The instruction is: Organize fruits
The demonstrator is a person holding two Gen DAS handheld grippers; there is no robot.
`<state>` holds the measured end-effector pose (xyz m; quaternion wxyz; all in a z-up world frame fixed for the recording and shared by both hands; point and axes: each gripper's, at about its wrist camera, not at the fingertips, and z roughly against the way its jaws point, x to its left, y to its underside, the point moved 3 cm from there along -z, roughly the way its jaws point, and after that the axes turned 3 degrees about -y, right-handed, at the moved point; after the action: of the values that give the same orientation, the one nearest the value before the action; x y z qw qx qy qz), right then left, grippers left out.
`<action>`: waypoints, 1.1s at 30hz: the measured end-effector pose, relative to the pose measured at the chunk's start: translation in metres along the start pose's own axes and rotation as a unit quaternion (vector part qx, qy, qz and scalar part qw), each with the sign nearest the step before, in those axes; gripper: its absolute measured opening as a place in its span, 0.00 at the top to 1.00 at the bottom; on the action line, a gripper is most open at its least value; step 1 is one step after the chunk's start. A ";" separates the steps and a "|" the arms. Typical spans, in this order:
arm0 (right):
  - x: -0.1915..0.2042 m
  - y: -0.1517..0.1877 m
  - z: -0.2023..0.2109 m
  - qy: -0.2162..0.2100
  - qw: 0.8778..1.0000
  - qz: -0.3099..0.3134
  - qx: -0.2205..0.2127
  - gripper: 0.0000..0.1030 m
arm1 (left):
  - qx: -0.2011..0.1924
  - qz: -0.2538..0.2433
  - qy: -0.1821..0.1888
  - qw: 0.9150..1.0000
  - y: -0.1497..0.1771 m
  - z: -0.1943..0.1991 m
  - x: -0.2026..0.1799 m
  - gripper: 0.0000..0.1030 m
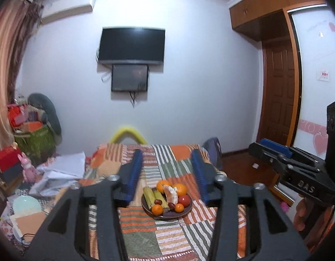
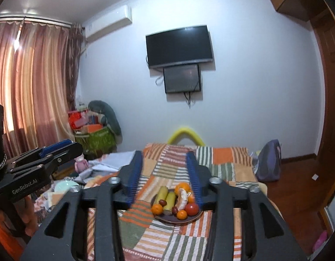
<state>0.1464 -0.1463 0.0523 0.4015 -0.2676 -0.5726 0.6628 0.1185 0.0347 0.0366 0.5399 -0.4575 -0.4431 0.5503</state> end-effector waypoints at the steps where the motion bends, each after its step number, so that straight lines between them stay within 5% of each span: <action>1: 0.003 0.000 0.006 0.003 1.000 0.001 -0.009 0.45 | -0.010 0.000 -0.003 1.000 -0.001 0.010 -0.001 0.40; 12: 0.018 0.004 0.026 0.050 0.998 0.022 -0.045 0.00 | -0.020 -0.005 -0.024 1.000 0.005 0.036 -0.004 0.06; 33: 0.017 0.016 0.043 0.064 0.997 0.022 -0.040 0.00 | -0.016 -0.006 -0.025 1.000 0.015 0.041 -0.010 0.00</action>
<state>0.0982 -0.1560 0.0469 0.4115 -0.3376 -0.5662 0.6293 0.0757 0.0245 0.0299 0.5245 -0.4492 -0.4685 0.5511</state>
